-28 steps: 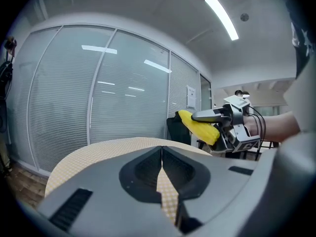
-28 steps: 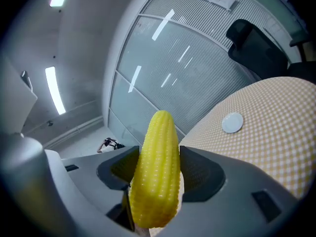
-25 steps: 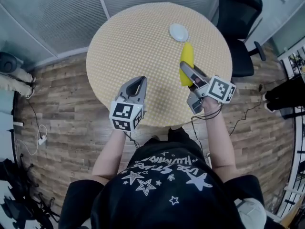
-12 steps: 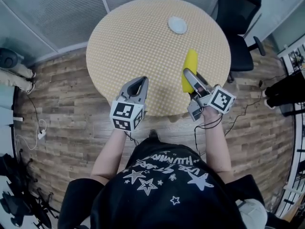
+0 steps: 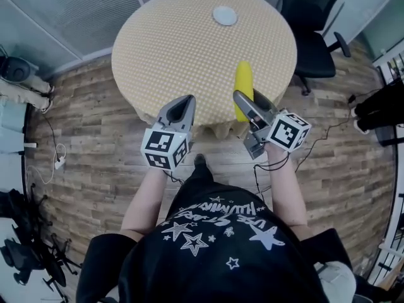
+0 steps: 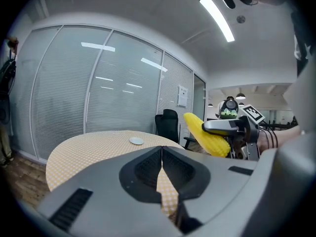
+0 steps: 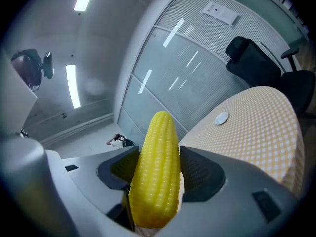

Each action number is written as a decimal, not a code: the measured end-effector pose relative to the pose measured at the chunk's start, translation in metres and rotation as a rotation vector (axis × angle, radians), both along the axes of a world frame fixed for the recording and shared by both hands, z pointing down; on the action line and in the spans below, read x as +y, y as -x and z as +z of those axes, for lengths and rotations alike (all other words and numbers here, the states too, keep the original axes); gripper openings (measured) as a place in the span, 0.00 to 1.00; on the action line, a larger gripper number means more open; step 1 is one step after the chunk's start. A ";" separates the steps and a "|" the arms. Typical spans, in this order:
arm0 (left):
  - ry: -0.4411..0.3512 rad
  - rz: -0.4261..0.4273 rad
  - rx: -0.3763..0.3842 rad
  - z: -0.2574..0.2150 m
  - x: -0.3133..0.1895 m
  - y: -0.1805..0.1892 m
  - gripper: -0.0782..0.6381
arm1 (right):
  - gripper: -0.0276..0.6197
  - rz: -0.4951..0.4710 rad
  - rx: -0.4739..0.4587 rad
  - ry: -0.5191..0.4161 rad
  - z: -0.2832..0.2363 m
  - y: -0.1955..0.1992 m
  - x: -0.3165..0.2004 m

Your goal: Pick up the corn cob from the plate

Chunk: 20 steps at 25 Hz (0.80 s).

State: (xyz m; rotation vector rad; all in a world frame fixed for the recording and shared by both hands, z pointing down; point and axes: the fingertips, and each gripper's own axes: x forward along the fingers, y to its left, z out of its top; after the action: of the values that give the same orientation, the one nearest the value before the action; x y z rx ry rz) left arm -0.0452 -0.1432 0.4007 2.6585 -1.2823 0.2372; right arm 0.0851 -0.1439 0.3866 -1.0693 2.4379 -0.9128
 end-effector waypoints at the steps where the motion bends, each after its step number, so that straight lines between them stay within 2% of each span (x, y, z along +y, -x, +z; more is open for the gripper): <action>1: -0.006 -0.002 0.001 -0.001 0.011 -0.004 0.12 | 0.43 -0.005 0.000 -0.012 -0.002 -0.003 0.010; 8: -0.033 -0.044 0.013 -0.006 0.082 -0.021 0.12 | 0.43 -0.056 0.029 -0.056 -0.008 -0.014 0.082; 13: -0.028 -0.064 0.027 -0.006 0.130 -0.034 0.12 | 0.43 -0.084 0.036 -0.054 -0.009 -0.023 0.130; 20: -0.016 -0.068 0.027 -0.003 0.178 -0.046 0.12 | 0.43 -0.057 0.018 -0.029 0.000 -0.039 0.170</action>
State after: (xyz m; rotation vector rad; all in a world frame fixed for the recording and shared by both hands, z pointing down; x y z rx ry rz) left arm 0.0008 0.0345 0.3977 2.6167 -1.3689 0.1816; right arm 0.1238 0.0266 0.3862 -1.0075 2.5005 -0.8864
